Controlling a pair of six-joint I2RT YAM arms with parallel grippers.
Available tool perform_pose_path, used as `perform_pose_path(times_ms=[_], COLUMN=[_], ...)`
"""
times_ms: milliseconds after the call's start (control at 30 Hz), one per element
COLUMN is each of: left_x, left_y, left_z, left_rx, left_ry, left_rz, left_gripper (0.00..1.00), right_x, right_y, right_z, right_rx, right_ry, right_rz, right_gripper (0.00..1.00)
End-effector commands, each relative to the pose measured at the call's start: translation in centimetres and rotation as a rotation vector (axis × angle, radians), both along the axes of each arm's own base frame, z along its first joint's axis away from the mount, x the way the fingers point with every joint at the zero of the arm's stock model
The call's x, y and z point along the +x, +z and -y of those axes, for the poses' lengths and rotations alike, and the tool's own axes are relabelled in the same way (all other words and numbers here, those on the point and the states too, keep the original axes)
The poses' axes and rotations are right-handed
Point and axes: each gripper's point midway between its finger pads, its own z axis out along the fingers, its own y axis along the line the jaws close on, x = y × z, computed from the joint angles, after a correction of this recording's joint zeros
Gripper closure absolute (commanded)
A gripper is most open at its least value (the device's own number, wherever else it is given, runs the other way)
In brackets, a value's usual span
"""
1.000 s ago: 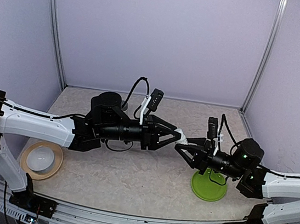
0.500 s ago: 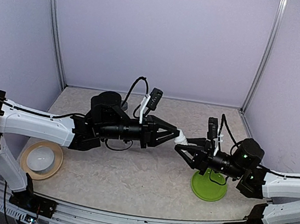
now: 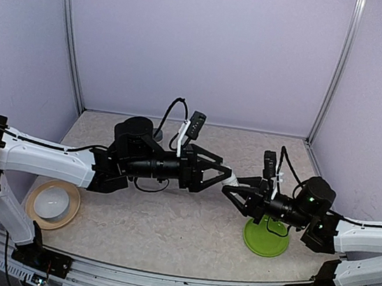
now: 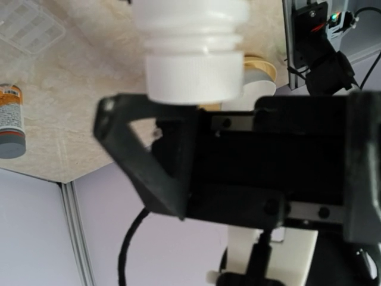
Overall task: Sort the pills into containers
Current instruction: Unscrew the lid of the pill bottle from the pill bottle.
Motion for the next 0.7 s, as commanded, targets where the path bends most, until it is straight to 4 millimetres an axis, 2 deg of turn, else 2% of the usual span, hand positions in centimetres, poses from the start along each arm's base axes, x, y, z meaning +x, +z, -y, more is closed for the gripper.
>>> perform_pose_path(times_ms=[0, 33, 100, 300, 500, 667], left_x=[0.2, 0.2, 0.2, -0.5, -1.4, -1.9], left_y=[0.9, 1.1, 1.5, 2.3, 1.9, 1.8], left_z=[-0.5, -0.5, -0.5, -0.2, 0.5, 0.7], left_rx=[-0.047, -0.052, -0.064, -0.085, -0.065, -0.072], left_ry=[0.0, 0.0, -0.002, -0.021, -0.063, -0.099], left_rz=[0.015, 0.018, 0.025, 0.051, 0.055, 0.047], left_gripper=[0.1, 0.04, 0.01, 0.01, 0.01, 0.07], right_x=[-0.5, -0.6, -0.7, -0.9, -1.1, -1.0], right_y=[0.5, 0.3, 0.2, 0.3, 1.0, 0.9], right_z=[-0.3, -0.5, -0.9, -1.8, -2.7, -3.1], right_rx=[0.001, -0.003, -0.004, 0.002, 0.007, 0.004], right_ry=[0.032, 0.043, 0.057, 0.081, 0.105, 0.115], right_rz=[0.018, 0.015, 0.009, 0.004, 0.021, 0.016], right_gripper=[0.91, 0.91, 0.92, 0.92, 0.92, 0.92])
